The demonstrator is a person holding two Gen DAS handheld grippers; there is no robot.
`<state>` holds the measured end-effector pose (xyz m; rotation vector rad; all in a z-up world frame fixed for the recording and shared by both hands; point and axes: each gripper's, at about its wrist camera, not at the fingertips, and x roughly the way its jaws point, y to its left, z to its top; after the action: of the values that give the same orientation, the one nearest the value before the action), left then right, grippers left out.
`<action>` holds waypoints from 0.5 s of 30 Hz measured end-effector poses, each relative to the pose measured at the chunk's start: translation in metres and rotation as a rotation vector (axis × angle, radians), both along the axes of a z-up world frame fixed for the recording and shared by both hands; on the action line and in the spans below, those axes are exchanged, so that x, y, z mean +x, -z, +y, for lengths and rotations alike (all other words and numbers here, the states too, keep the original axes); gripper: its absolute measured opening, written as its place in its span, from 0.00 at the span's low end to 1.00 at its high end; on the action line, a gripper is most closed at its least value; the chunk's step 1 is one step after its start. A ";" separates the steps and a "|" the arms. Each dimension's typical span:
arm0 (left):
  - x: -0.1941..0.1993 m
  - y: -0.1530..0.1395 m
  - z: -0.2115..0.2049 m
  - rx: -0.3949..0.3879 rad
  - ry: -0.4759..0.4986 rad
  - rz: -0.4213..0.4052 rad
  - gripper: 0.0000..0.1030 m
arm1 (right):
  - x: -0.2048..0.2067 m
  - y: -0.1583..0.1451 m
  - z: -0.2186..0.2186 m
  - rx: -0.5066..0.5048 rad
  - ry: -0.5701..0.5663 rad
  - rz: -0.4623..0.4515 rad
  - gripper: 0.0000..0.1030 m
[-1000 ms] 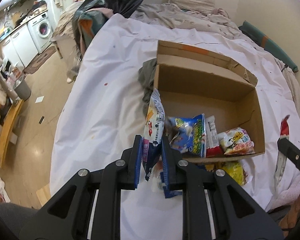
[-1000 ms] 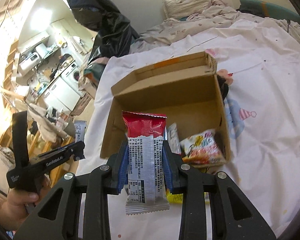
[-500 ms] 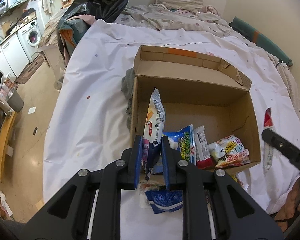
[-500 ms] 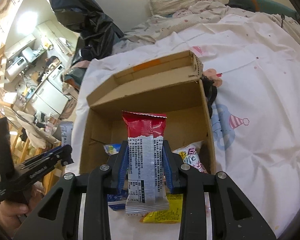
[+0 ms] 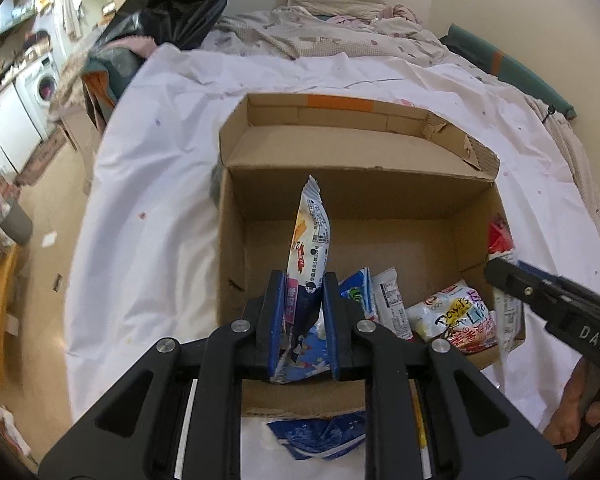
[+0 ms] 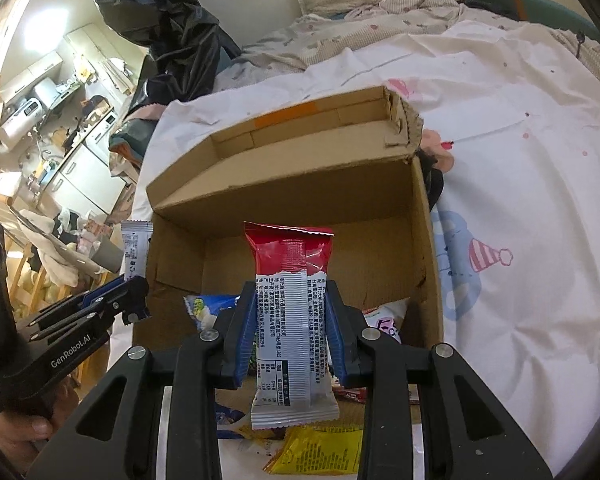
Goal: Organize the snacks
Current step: 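Carry both bar wrappers up over the cardboard box with both grippers, then open both grippers to drop the bars into the box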
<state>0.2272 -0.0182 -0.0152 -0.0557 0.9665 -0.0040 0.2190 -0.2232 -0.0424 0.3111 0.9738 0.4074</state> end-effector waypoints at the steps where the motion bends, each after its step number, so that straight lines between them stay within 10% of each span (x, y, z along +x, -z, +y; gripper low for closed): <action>1: 0.002 0.004 -0.001 -0.010 0.004 0.012 0.15 | 0.001 0.002 0.001 -0.001 -0.001 0.006 0.32; 15: 0.014 0.020 -0.004 -0.005 0.042 0.023 0.16 | 0.006 0.026 0.005 -0.026 -0.004 0.081 0.33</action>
<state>0.2409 -0.0218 -0.0354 -0.0400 0.9904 -0.0442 0.2248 -0.2179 -0.0682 0.3035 1.0580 0.3878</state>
